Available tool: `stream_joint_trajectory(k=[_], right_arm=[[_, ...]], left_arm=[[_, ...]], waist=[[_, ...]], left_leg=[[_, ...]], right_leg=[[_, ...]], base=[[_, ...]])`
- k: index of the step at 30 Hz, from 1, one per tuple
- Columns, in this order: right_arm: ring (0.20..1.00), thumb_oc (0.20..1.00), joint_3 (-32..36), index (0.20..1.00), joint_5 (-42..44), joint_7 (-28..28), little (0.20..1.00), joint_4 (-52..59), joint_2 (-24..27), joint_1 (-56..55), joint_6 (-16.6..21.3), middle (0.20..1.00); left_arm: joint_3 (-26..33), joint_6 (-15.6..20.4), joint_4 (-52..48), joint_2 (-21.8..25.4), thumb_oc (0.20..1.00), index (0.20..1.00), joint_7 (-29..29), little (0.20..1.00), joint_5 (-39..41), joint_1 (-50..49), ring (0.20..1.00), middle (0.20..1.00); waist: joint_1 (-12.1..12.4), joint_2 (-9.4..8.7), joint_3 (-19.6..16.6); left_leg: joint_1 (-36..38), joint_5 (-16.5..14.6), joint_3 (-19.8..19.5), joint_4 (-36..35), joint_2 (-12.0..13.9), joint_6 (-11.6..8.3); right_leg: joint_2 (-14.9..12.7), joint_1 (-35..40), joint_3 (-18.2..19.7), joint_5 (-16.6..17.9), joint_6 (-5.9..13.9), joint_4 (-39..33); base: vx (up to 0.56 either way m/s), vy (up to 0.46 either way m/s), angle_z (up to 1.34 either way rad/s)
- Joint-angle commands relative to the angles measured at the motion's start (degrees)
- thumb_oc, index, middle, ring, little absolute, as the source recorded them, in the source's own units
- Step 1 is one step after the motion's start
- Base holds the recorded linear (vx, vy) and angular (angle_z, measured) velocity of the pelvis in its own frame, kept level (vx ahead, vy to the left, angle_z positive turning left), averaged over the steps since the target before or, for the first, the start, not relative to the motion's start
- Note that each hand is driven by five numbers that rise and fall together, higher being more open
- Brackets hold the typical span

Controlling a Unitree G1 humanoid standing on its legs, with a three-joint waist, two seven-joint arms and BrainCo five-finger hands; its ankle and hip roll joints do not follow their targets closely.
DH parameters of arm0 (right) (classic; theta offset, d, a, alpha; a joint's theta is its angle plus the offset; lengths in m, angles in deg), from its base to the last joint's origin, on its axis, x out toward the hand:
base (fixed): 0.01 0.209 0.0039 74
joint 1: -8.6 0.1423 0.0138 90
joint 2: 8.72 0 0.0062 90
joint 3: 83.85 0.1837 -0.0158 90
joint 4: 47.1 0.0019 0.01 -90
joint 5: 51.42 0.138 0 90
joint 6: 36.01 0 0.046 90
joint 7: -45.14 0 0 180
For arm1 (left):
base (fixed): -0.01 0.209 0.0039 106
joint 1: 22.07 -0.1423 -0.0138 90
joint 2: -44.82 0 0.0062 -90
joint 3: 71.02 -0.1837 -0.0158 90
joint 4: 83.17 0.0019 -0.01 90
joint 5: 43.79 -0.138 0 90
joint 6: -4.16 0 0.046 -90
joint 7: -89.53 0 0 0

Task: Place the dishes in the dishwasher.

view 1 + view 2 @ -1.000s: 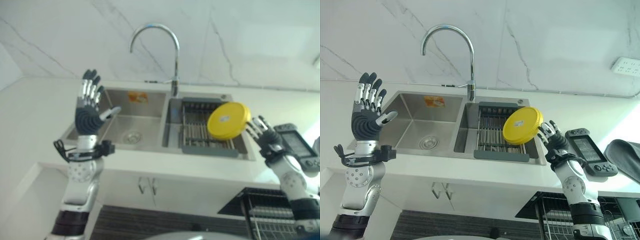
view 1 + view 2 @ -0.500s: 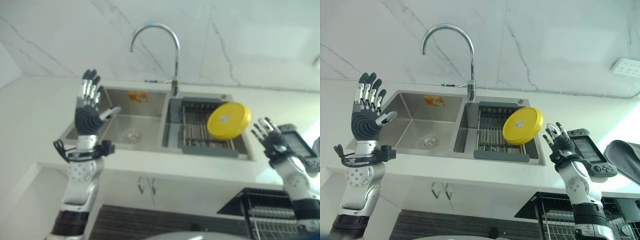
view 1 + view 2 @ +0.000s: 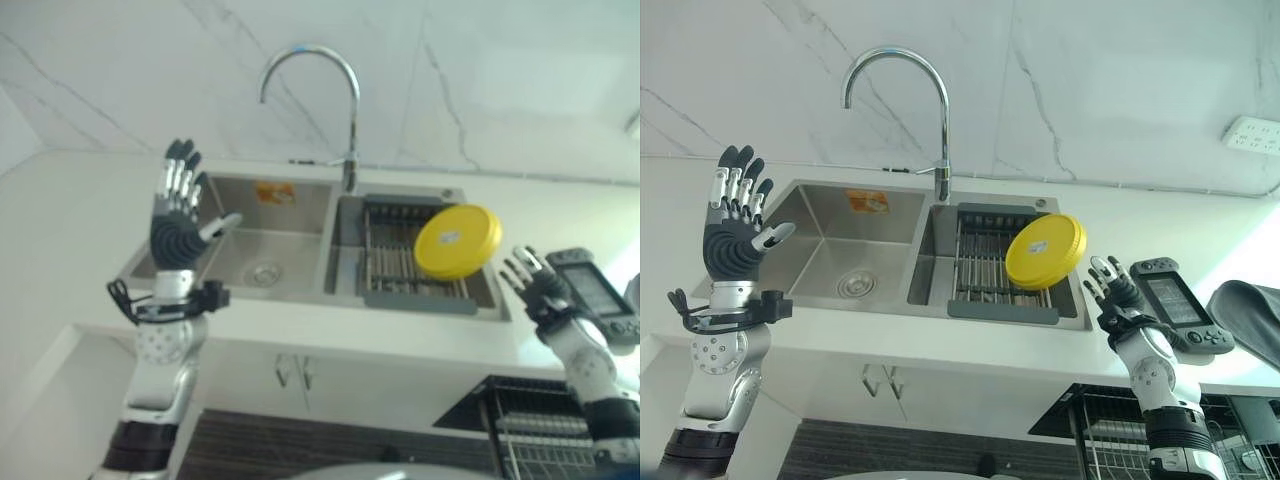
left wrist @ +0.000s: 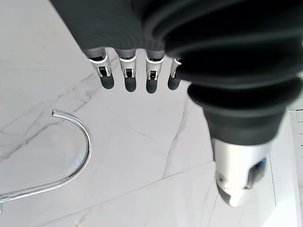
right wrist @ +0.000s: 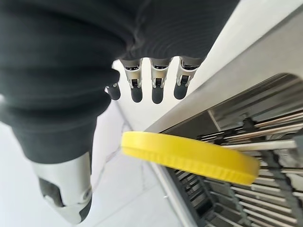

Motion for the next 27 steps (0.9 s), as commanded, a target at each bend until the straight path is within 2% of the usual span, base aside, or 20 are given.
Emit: stream_joint_trajectory(k=[1,11,27], right_arm=[[1.000,1.000,-0.4,1.000,0.4,-1.6,1.000,-1.4,3.5,6.4,1.7,1.000],[1.000,1.000,-1.5,1.000,2.0,-2.4,1.000,-6.4,4.4,8.4,1.9,1.000],[1.000,1.000,-2.4,1.000,2.6,-2.8,1.000,-8.3,4.9,10.1,2.0,1.000]], left_arm=[[-1.4,1.4,0.9,3.8,1.000,1.000,0.7,1.000,0.5,3.8,1.000,1.000],[-2.1,1.1,1.3,4.4,1.000,1.000,0.6,1.000,1.0,4.6,1.000,1.000],[-2.6,0.3,1.5,4.6,1.000,1.000,-0.3,1.000,1.5,4.9,1.000,1.000]], waist=[[0.6,-1.50,-1.1],[1.3,-1.46,-1.2],[1.5,-1.32,-1.3]], left_leg=[[-4.0,5.4,3.5,-1.0,-1.4,1.32],[-4.0,5.4,3.3,-1.0,-1.3,1.24],[-4.1,5.5,3.1,-1.0,-1.5,1.34]], right_leg=[[-2.7,6.4,-1.3,-4.1,3.18,0.1],[-2.7,6.4,-1.6,-4.1,3.14,0.1],[-2.6,6.4,-1.4,-4.1,3.06,0.1]], base=[[0.00,0.000,0.00],[0.00,0.000,0.00],[0.00,0.000,0.00]])
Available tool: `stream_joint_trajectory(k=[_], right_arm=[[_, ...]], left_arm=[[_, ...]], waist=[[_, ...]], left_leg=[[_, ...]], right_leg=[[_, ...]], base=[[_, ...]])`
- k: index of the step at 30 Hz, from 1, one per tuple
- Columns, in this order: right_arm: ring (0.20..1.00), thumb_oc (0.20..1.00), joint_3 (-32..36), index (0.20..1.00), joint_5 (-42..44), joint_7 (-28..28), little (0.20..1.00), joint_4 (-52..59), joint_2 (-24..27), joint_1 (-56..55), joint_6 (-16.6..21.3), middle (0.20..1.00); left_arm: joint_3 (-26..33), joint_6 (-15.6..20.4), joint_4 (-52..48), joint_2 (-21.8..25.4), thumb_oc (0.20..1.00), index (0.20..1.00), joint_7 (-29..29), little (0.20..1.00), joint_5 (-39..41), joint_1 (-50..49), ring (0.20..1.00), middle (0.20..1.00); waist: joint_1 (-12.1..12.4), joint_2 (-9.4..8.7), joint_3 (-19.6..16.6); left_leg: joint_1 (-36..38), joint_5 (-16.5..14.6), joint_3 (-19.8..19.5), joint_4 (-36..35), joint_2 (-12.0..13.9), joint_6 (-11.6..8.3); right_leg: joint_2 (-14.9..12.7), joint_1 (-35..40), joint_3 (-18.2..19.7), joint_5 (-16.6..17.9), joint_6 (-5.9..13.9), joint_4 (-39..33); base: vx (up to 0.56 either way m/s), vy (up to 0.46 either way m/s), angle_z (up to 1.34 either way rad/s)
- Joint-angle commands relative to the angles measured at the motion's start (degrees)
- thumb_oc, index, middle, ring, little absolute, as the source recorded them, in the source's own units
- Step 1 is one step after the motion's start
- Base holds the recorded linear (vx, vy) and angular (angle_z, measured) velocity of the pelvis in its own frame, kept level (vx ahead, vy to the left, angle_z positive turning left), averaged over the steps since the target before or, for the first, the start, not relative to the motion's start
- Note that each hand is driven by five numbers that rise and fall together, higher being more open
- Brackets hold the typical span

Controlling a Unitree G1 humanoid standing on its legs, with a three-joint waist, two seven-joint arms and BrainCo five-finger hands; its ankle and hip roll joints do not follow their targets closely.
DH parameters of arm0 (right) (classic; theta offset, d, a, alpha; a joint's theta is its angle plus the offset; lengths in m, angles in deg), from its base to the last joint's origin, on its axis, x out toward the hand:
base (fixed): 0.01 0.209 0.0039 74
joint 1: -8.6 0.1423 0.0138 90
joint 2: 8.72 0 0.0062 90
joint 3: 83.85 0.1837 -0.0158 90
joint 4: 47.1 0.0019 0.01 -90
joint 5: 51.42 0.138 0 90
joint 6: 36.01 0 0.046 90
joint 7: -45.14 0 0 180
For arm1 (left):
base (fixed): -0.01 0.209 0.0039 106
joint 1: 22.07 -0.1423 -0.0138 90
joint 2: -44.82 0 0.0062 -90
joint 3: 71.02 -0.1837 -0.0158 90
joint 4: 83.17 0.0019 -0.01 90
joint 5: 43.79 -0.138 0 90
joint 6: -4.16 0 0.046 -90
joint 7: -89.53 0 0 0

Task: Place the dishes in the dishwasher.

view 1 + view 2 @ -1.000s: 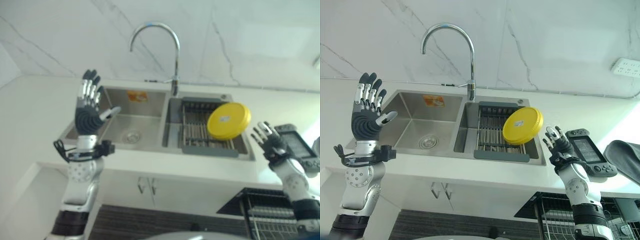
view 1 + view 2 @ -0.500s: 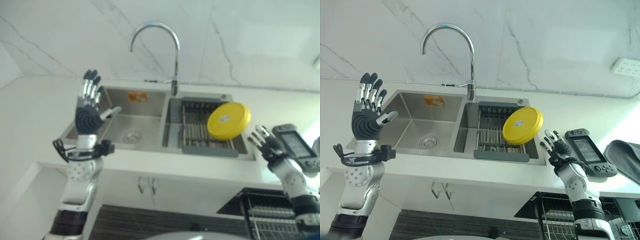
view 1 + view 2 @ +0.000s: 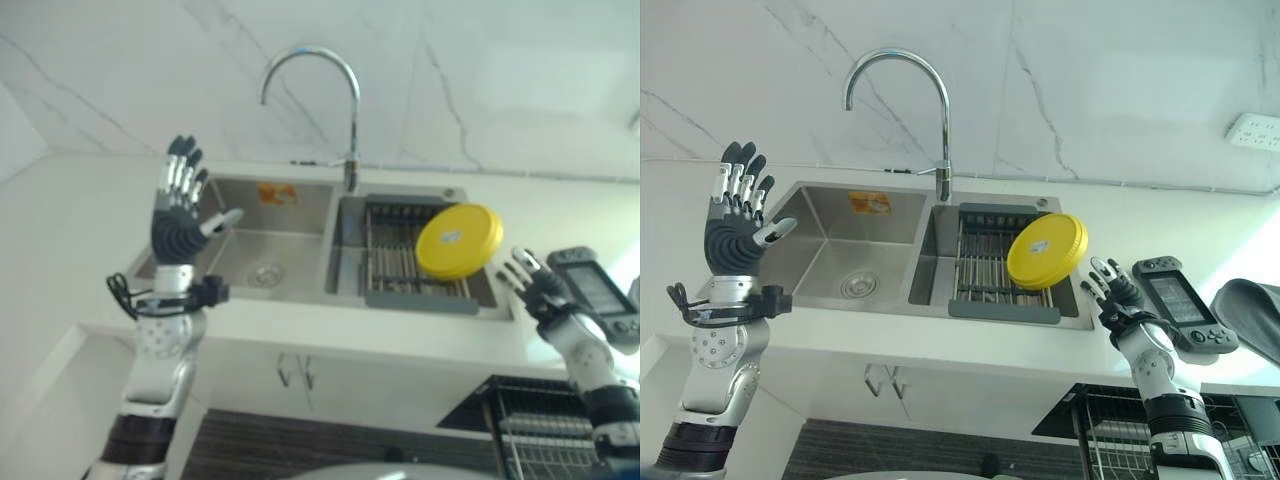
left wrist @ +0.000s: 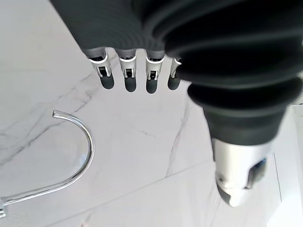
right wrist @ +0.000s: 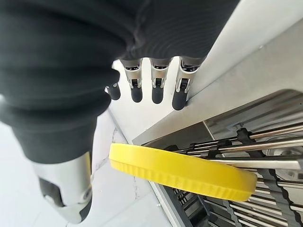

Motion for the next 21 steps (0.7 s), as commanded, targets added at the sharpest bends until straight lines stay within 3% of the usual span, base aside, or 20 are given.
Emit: stream_joint_trajectory(k=[1,21], right_arm=[[1.000,1.000,-1.5,1.000,2.4,-1.5,1.000,-2.7,2.9,7.1,1.9,1.000],[1.000,1.000,-3.2,1.000,1.7,-1.7,1.000,-2.9,3.3,10.2,1.9,1.000]], left_arm=[[-2.5,1.4,-0.4,3.7,1.000,1.000,-0.2,1.000,1.3,3.4,1.000,1.000],[-3.1,0.8,-0.2,4.1,1.000,1.000,-0.5,1.000,1.6,4.0,1.000,1.000]], waist=[[1.3,-2.14,-1.3],[1.9,-2.17,-1.1]], left_leg=[[-4.1,5.5,3.3,-1.1,-1.6,1.35],[-3.9,5.5,3.0,-1.1,-1.8,1.49]], right_leg=[[-2.6,6.3,-1.1,-4.0,3.07,0.1],[-2.6,6.7,-1.3,-4.1,2.96,0.1]], base=[[0.00,0.000,0.00],[0.00,0.000,0.00]])
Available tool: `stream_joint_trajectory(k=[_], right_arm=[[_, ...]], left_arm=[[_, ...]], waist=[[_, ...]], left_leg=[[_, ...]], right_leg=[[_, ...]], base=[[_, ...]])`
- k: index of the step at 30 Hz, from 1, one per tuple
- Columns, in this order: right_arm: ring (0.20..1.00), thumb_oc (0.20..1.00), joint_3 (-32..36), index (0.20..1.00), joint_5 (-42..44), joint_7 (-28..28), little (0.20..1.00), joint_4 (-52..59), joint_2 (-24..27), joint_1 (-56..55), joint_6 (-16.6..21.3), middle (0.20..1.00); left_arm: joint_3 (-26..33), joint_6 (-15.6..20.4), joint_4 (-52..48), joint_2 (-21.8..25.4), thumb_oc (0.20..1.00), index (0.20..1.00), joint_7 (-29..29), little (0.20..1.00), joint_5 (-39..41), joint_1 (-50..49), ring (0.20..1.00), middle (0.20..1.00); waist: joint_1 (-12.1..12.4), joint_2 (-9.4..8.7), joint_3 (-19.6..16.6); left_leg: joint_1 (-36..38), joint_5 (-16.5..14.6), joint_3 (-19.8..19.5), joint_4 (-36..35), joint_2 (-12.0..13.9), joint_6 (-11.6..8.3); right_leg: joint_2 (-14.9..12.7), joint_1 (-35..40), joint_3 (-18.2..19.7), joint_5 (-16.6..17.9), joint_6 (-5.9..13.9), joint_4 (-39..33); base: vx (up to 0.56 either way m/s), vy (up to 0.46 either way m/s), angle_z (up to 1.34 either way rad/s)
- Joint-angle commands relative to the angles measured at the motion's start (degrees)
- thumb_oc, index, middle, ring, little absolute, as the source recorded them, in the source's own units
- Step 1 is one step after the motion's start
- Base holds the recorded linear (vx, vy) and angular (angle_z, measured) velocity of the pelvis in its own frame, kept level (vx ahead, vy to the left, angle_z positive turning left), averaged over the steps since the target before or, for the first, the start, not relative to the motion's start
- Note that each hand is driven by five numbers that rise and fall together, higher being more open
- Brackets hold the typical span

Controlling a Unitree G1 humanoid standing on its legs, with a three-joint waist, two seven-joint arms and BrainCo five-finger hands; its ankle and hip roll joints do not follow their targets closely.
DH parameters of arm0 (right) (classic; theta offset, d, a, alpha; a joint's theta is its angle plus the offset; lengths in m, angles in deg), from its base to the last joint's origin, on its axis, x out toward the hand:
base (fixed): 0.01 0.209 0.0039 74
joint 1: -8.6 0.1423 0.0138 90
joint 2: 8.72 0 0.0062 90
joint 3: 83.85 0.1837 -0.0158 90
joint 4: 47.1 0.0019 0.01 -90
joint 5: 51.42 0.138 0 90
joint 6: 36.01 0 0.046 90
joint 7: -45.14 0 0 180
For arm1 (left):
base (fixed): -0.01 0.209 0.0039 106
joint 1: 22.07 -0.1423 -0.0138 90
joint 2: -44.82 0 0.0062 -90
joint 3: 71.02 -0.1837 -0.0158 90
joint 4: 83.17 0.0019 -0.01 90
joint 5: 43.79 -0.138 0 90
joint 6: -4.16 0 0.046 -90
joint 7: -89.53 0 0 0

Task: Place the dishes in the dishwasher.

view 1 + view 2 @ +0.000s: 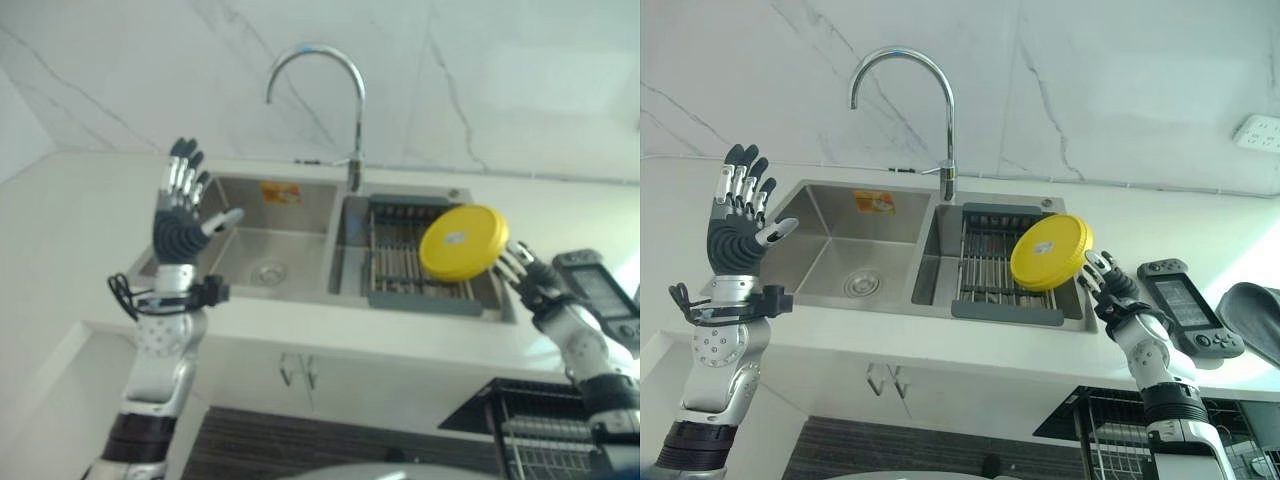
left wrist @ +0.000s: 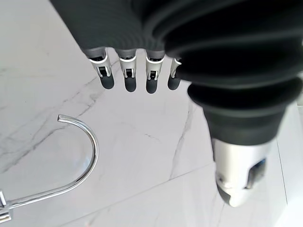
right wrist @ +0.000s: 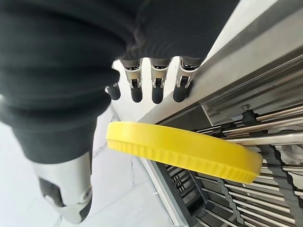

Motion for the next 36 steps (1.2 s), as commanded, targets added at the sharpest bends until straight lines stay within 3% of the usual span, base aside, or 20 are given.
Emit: stream_joint_trajectory(k=[1,26,36], right_arm=[[1.000,1.000,-1.5,1.000,1.7,-1.0,1.000,-0.9,3.1,6.8,1.9,1.000],[1.000,1.000,-5.3,1.000,-0.4,-0.9,1.000,-5.1,4.7,11.2,-0.6,1.000],[1.000,1.000,-6.2,1.000,-0.8,-1.5,1.000,-9.7,6.0,13.7,0.2,1.000]], left_arm=[[-2.8,1.7,-0.2,4.1,1.000,1.000,-0.2,1.000,1.4,3.7,1.000,1.000],[-4.1,0.4,0.0,5.1,1.000,1.000,-0.9,1.000,2.2,4.2,1.000,1.000],[-5.0,-0.3,0.4,5.4,1.000,1.000,-0.6,1.000,2.3,4.8,1.000,1.000]], waist=[[0.8,-2.30,-1.2],[1.9,-2.59,-1.0],[2.5,-2.59,-1.2]], left_leg=[[-3.9,5.5,2.9,-1.2,-1.8,1.49],[-3.9,5.4,2.4,-1.2,-2.0,1.50],[-3.8,4.8,2.1,-1.2,-1.7,1.27]], right_leg=[[-2.6,6.7,-1.3,-4.1,2.97,0.1],[-2.8,6.9,-2.0,-4.2,3.02,0.1],[-2.7,7.1,-2.2,-4.7,3.17,0.1]], base=[[0.00,0.000,0.00],[0.00,0.000,0.02],[-0.02,0.001,0.00]])
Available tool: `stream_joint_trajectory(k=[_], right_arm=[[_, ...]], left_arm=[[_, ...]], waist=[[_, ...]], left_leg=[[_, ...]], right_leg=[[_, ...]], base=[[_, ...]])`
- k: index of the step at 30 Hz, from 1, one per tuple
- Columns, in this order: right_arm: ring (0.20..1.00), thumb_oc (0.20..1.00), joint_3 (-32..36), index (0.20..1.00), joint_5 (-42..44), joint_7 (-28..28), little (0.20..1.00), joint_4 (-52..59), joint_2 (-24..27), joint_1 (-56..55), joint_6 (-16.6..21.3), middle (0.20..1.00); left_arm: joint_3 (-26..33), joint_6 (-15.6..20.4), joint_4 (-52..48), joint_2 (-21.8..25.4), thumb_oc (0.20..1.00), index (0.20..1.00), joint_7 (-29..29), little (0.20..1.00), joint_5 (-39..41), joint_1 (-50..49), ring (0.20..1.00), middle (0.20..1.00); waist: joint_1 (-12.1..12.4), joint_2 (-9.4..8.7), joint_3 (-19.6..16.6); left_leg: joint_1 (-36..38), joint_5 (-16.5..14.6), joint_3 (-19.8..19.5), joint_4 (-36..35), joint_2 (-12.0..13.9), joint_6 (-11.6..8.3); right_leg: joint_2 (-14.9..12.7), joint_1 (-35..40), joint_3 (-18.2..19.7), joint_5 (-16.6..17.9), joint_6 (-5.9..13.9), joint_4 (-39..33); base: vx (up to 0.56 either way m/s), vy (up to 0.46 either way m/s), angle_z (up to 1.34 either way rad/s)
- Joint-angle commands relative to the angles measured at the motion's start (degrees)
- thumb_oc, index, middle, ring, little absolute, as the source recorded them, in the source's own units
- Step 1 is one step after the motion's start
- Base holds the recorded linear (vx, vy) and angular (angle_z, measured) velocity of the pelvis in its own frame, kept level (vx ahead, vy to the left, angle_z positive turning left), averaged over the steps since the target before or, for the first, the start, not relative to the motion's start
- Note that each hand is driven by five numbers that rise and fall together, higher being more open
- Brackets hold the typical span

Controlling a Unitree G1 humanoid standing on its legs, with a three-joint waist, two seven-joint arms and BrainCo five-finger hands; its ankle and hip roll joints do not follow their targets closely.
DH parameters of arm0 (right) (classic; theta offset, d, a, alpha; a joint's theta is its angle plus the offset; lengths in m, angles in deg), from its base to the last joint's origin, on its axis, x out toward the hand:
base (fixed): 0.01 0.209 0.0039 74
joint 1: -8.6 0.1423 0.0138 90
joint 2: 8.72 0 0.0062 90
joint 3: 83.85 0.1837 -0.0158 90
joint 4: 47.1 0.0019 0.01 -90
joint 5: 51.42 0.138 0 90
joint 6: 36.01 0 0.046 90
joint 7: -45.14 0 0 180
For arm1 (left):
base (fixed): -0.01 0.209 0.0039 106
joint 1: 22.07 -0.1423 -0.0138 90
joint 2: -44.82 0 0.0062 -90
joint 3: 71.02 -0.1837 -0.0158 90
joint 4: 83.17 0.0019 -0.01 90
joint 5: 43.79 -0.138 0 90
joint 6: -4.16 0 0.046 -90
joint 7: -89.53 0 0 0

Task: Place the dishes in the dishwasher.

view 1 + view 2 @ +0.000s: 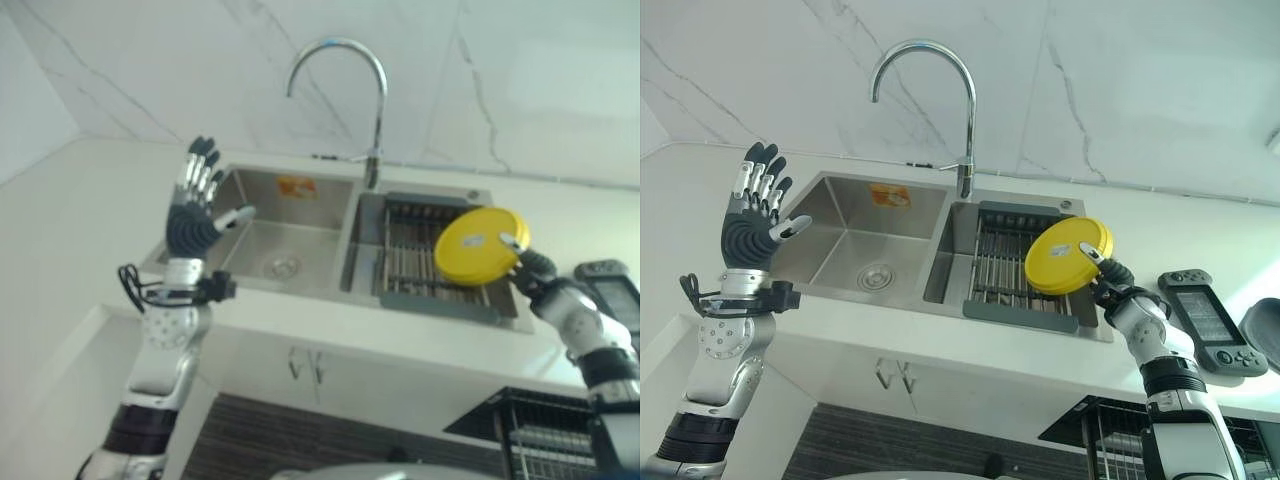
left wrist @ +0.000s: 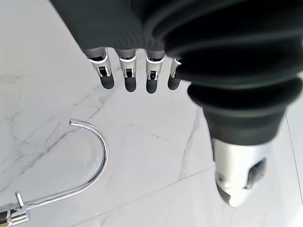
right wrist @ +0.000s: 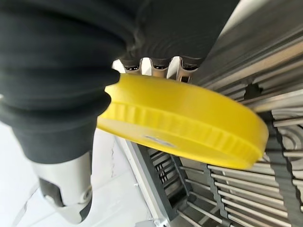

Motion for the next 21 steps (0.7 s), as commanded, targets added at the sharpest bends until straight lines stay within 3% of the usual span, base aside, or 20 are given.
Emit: stream_joint_trajectory(k=[1,21], right_arm=[[1.000,1.000,-1.7,1.000,-0.6,-0.7,1.000,-0.7,3.4,5.7,2.8,1.000],[1.000,1.000,-4.4,1.000,-0.8,-0.1,1.000,-6.5,3.4,10.1,4.9,1.000]], left_arm=[[-2.9,1.8,0.1,4.0,1.000,1.000,0.1,1.000,1.3,2.8,1.000,1.000],[-4.9,1.2,1.0,4.2,1.000,1.000,0.2,1.000,2.2,3.3,1.000,1.000]], waist=[[0.8,-2.74,-2.5],[1.9,-2.37,-2.4]], left_leg=[[-4.0,4.9,3.6,-1.1,-1.7,1.30],[-3.8,4.9,3.0,-1.1,-1.6,1.19]], right_leg=[[-2.5,6.1,-0.9,-4.1,2.94,0.1],[-2.4,6.5,-1.4,-4.3,2.73,0.1]], base=[[-0.04,-0.009,0.01],[0.01,-0.003,0.02]])
